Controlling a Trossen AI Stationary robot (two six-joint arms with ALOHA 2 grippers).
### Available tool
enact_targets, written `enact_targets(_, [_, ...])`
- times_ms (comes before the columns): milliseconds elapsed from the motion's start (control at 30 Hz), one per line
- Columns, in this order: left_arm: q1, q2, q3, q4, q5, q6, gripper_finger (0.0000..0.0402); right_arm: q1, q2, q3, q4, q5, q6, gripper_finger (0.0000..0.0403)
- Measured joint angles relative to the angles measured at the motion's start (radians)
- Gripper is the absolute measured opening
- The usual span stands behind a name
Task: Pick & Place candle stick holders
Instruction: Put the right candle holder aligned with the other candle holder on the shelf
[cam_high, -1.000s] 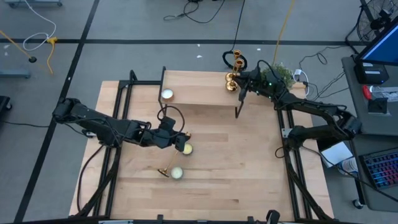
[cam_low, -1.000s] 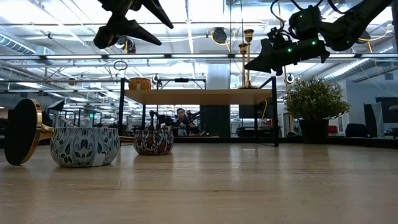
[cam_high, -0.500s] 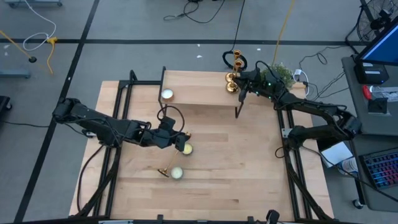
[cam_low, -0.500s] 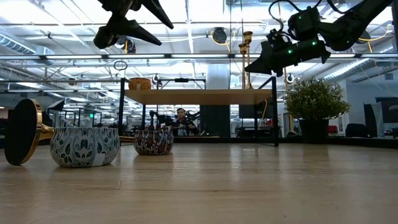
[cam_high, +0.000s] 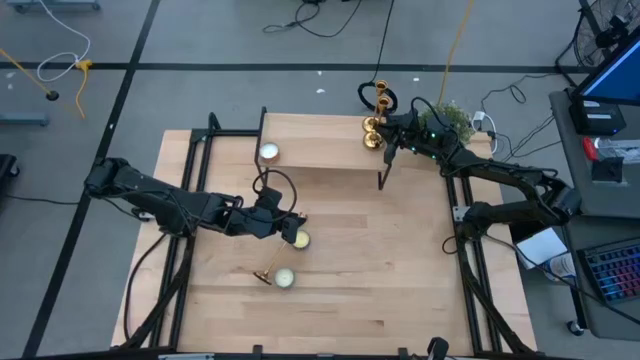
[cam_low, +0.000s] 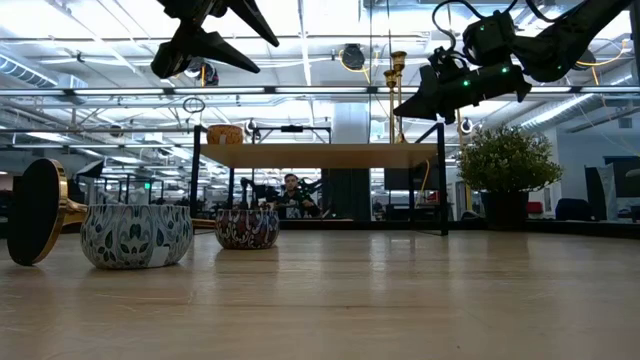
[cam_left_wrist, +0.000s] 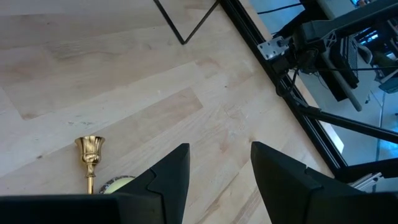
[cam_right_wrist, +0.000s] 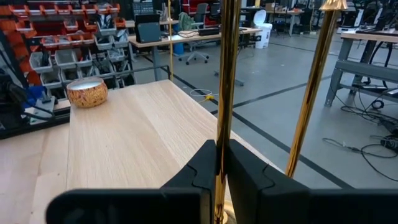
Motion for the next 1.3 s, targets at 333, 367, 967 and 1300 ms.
enact_targets(333, [0.000,0.000,0.000,0.000,0.000,0.001,0.0177,0.000,0.000,0.000,-0.014,0.001,0.000,0.0018])
enact_targets(367, [0.000,0.000,0.000,0.000,0.000,0.001,0.0177,0.000,0.000,0.000,-0.014,0.001,0.001,0.0018])
enact_targets(967, [0.000,0.000,0.000,0.000,-0.001,0.001,0.0177,0.001,0.000,-0.004,-0.014,0.005,0.008,0.0018])
enact_targets(1300, [0.000,0.000,0.000,0.000,-0.001,0.001,0.0177,0.034,-0.009,-0.007,-0.008,0.029,-0.004,0.0018])
